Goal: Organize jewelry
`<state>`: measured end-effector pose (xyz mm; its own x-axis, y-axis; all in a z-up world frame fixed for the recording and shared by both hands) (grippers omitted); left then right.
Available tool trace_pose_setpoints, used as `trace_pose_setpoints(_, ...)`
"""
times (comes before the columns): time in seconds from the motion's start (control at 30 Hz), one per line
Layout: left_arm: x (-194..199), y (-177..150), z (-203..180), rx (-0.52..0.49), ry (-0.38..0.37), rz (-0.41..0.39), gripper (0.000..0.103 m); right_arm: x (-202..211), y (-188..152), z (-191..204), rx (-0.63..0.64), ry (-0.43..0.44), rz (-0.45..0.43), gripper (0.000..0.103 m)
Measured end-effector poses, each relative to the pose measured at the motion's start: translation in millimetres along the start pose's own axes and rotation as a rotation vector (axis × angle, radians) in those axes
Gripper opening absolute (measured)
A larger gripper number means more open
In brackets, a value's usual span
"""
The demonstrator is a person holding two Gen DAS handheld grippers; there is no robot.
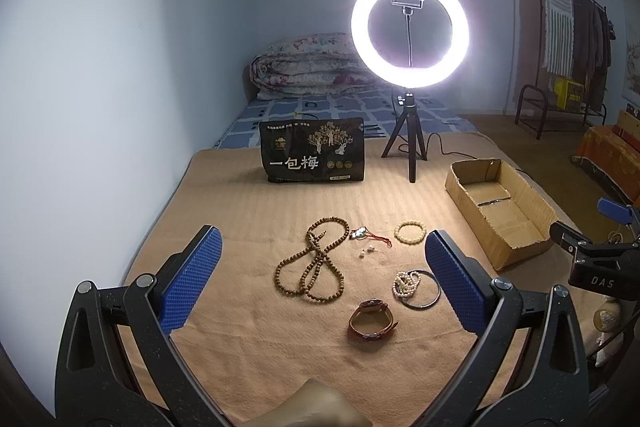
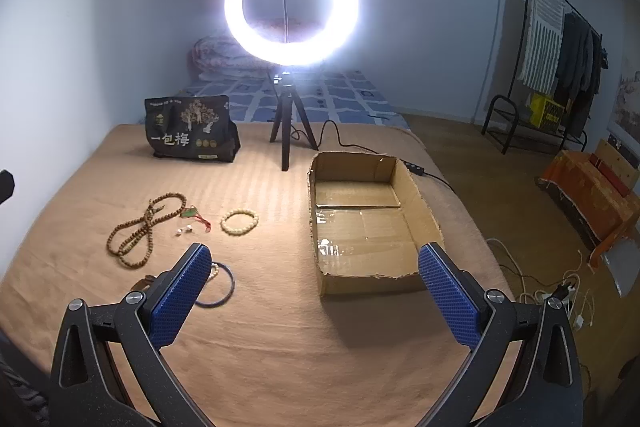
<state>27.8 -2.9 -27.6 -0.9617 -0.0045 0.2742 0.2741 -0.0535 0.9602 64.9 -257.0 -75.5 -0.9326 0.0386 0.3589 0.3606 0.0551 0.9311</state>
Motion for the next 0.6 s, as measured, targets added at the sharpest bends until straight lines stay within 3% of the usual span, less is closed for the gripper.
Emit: trace_pose_setpoints(0.6, -53.1, -31.1, 30.2, 0.083, 0.032, 0.211, 0.103, -33.6, -8.6, 7.4, -0.026, 0.024, 0.075, 0.103)
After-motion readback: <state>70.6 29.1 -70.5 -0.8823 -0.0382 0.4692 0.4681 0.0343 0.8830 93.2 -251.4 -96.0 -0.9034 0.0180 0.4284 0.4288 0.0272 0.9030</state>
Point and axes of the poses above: each gripper's, at about its wrist camera, not at the fingertips, and x roughly against the way its jaws point, z to its left, y to its top, the point moved 3 cm from there along -x, roughly the way its jaws point, and after that the axes turned 14 degrees about -z, right-handed, at the moved point
